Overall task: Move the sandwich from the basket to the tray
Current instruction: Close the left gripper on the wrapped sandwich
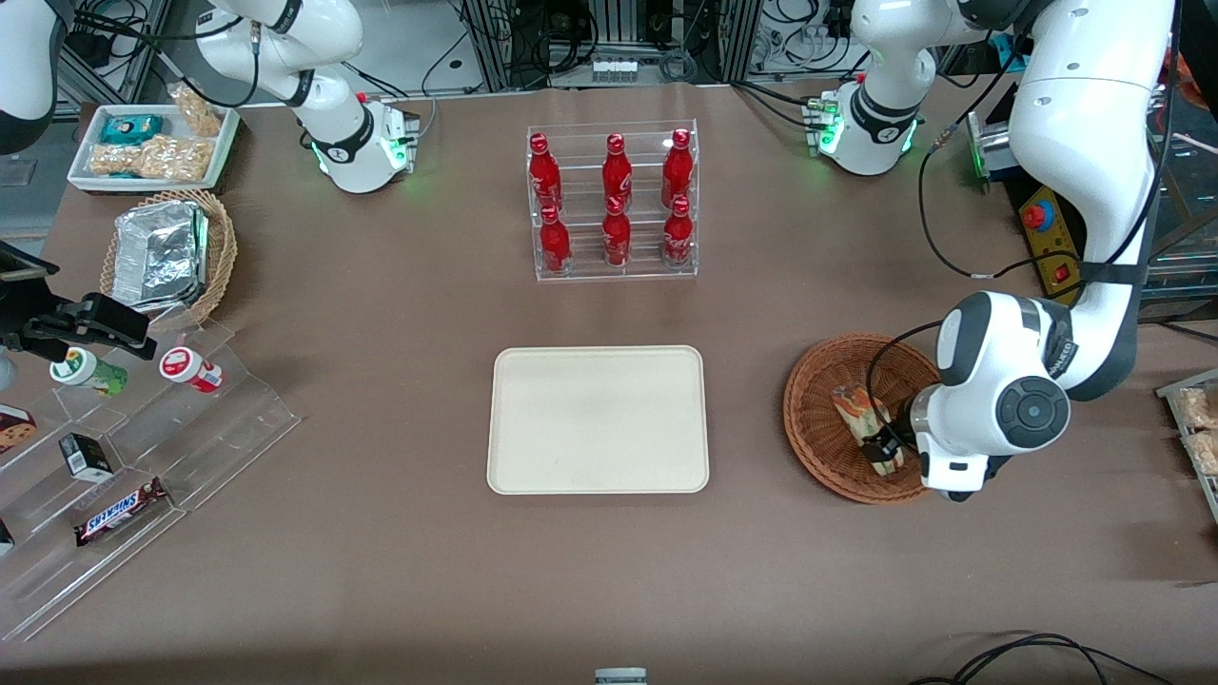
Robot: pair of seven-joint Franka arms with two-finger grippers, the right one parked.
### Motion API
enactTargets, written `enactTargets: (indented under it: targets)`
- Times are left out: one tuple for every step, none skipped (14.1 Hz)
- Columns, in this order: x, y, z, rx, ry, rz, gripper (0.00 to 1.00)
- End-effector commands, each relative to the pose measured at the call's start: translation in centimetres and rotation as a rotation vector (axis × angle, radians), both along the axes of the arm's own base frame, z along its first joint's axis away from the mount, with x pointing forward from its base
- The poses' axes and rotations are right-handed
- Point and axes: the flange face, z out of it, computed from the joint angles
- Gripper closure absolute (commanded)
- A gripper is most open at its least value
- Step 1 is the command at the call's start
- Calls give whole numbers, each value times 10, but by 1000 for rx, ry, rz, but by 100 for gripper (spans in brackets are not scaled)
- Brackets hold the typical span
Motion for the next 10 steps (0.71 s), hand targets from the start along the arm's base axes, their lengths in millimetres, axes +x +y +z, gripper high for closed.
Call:
enactTargets:
  targets:
    - [1,-9,-14,12,-8,4,0]
    - [-1,-10,-25,7,-9,3,0]
    - [-4,-13,-34,-1,-30,2,0]
    - [-8,-14,-44,-6,-44,9,0]
    - [-13,-16,-54,-12,-57,14,0]
    - [-16,-16,-59,-14,-66,17,2]
    - [-16,-16,-58,-11,-66,33,25]
    - [-16,-15,-56,-1,-68,82,65]
    - [-16,-16,-52,5,-71,116,83]
    - [-17,-26,-44,8,-79,99,89]
